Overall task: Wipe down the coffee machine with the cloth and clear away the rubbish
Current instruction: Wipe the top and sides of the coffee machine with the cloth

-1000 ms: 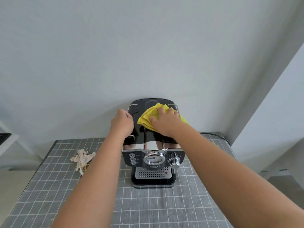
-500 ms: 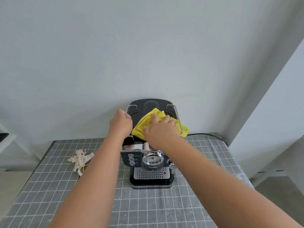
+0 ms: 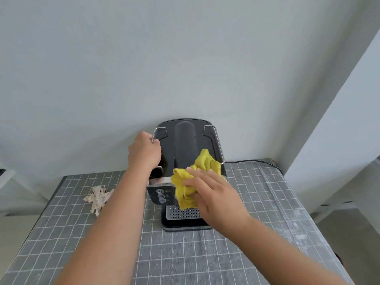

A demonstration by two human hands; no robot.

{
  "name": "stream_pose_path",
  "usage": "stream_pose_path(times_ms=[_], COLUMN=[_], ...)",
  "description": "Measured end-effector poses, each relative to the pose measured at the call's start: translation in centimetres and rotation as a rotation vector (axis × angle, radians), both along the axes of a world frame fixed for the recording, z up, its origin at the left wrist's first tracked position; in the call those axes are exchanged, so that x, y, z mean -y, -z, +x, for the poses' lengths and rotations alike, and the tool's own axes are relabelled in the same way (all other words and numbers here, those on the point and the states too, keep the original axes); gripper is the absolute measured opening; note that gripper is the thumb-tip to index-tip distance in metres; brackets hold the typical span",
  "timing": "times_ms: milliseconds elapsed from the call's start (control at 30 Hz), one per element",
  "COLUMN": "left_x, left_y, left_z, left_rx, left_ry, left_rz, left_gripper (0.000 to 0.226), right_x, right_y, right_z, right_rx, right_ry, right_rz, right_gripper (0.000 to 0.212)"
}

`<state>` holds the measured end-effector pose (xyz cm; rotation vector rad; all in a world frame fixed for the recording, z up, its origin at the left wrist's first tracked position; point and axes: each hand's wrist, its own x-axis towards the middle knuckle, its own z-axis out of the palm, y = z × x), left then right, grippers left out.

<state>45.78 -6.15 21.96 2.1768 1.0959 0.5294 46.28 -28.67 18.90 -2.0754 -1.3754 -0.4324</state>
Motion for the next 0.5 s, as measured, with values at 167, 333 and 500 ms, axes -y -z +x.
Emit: stream_pose_path(times_ms=[167,333,500], left_x=[1.9,4.3,5.4], left_y=[-1.2,-0.7,-0.7], left_z=[-0.3,0.1,0.1], left_rx=[0.023,0.091,0.175], left_ry=[0.047,0.137,0.176], left_rz=[0.395,0.431,0.468], left_gripper=[0.034,0.028,0.023], right_x=[4.7,5.1,2.3], right_y=[2.0,1.5,0.5], right_z=[1.6,3.0,6.4], right_rx=[-0.345,-0.979,-1.134], right_ry=[0.095,0.166,0.146], right_rz=[0.173,0.337,0.298], right_gripper=[0.036,0.032,0.022])
